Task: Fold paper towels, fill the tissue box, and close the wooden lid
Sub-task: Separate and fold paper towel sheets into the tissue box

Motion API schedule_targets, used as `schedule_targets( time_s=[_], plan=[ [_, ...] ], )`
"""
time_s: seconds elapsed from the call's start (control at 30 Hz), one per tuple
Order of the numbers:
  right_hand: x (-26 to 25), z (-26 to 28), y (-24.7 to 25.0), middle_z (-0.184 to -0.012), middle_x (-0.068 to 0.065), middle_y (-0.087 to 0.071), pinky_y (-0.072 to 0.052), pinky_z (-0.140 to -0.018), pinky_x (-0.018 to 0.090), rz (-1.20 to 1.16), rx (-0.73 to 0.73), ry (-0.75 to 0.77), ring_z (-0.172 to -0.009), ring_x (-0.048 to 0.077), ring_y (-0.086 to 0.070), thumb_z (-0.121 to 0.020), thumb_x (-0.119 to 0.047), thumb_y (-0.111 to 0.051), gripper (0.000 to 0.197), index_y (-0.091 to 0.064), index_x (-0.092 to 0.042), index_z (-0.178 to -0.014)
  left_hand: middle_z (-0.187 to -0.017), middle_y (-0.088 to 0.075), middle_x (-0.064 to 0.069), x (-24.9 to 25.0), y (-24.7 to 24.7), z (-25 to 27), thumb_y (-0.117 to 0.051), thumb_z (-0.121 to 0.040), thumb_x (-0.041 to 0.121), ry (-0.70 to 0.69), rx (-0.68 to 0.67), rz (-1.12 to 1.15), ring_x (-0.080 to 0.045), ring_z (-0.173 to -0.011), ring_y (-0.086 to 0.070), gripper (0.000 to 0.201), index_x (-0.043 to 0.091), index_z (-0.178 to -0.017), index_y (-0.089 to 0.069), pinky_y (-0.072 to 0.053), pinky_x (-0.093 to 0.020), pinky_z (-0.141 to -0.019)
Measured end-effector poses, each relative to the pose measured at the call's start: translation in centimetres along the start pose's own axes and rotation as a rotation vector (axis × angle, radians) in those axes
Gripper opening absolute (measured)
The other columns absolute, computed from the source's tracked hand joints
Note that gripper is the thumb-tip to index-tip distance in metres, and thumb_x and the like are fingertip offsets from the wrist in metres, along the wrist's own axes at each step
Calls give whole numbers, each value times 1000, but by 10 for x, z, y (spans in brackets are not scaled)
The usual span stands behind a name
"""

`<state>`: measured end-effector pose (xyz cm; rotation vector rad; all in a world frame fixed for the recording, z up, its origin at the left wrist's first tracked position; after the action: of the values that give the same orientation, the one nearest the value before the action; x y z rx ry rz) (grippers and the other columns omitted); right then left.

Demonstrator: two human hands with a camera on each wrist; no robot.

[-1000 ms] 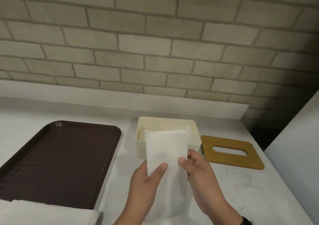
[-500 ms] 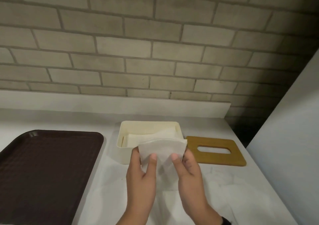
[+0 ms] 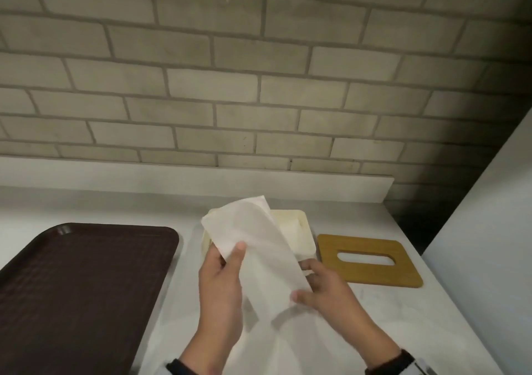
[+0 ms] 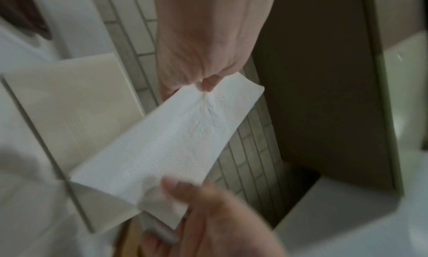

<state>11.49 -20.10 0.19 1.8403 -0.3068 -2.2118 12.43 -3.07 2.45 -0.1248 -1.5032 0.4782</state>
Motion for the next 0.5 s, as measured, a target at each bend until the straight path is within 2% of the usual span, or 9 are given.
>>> schedule_targets(
  time_s=[0.03,0.1,0.17,0.2,0.27,0.33,0.4,0.47,0.5],
  plan=[
    [-1,-5,8,-94,1,-74,-57,-70,26,-49,24,-28,-81,14,-70,-78,3,-69,35,-58,-13,-107,-97,-74,-4,4,1,-7,-56,-93,12,7,5,21,-21,-90,-70,13,14,-101,-67,-55,-39,-80],
    [-9,-18,24,-100,9,-71,-57,-70,29,-250,129,-66,-86,24,-68,-81,7,-64,32,-55,-6,-109,-97,-74,-4,10,5,-22,-59,-91,7,-4,30,17,-17,-90,-71,16,14,-104,-66,-54,-35,-80],
    [-24,-36,34,-101,15,-67,-55,-70,34,-413,236,-57,-88,30,-66,-85,9,-58,28,-51,-6,-107,-101,-71,-8,12,9,-40,-63,-88,2,-31,74,-40,-22,-89,-70,24,10,-110,-60,-54,-35,-77],
    [-31,-46,38,-99,16,-65,-54,-70,35,-423,281,-38,-85,30,-65,-86,8,-57,27,-50,-8,-106,-100,-69,-10,13,10,-49,-64,-86,1,-45,96,-96,-23,-85,-68,27,10,-110,-56,-54,-33,-73],
    [-42,-69,42,-99,16,-64,-54,-70,36,-263,353,2,-83,29,-64,-87,4,-58,28,-50,-13,-106,-98,-65,-9,13,13,-67,-65,-83,-1,-43,117,-257,-25,-76,-66,35,15,-110,-48,-50,-27,-62],
    [-48,-93,38,-94,13,-63,-54,-72,35,2,355,16,-83,28,-63,-87,2,-57,30,-49,-14,-112,-101,-64,-11,9,13,-84,-64,-80,-4,-15,87,-477,-27,-74,-66,45,17,-116,-46,-51,-28,-59],
    [-47,-112,29,-81,4,-57,-51,-63,28,257,317,1,-75,21,-58,-87,4,-50,34,-48,-12,-117,-103,-63,-9,0,11,-99,-59,-80,-5,10,5,-803,-25,-78,-63,56,15,-129,-43,-50,-27,-58],
    [-43,-125,19,-85,4,-56,-46,-60,27,453,282,-19,-75,21,-56,-85,8,-41,41,-46,-12,-121,-103,-61,-7,-9,9,-109,-50,-82,-7,10,-77,-1104,-24,-87,-59,62,13,-139,-36,-45,-24,-59],
    [-42,-128,15,-88,6,-55,-44,-61,27,544,268,-20,-76,22,-55,-84,9,-38,45,-44,-12,-124,-108,-62,-10,-13,8,-113,-44,-83,-8,-7,-111,-1210,-26,-95,-61,62,12,-141,-34,-47,-26,-67]
  ],
)
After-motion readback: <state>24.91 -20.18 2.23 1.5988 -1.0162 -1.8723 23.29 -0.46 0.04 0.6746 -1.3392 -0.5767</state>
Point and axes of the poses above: each hand's wrist, its own z-axis away from the middle knuckle, its own y-axis out of the back of the hand, x = y × z, the point moved 3 cm from there along -z, towards the middle knuckle
